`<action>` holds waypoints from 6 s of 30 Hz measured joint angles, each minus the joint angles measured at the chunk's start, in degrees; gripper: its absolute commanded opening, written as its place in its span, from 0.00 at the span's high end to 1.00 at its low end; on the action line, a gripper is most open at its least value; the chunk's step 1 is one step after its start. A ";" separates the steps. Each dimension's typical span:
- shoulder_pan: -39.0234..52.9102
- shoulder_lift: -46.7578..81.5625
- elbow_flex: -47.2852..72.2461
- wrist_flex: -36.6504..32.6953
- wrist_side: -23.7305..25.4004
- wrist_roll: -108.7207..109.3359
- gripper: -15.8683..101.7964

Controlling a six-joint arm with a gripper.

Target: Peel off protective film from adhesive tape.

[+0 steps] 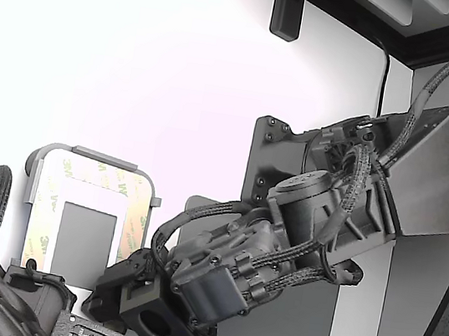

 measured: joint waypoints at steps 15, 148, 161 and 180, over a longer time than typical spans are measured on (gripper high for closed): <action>0.00 -0.18 -0.53 1.49 -0.09 0.53 0.96; 0.70 -4.13 -7.91 8.35 -0.18 1.67 0.96; 0.70 -3.43 -6.86 7.82 -0.35 2.20 0.96; 0.70 -2.46 -6.50 8.53 -0.26 2.99 0.96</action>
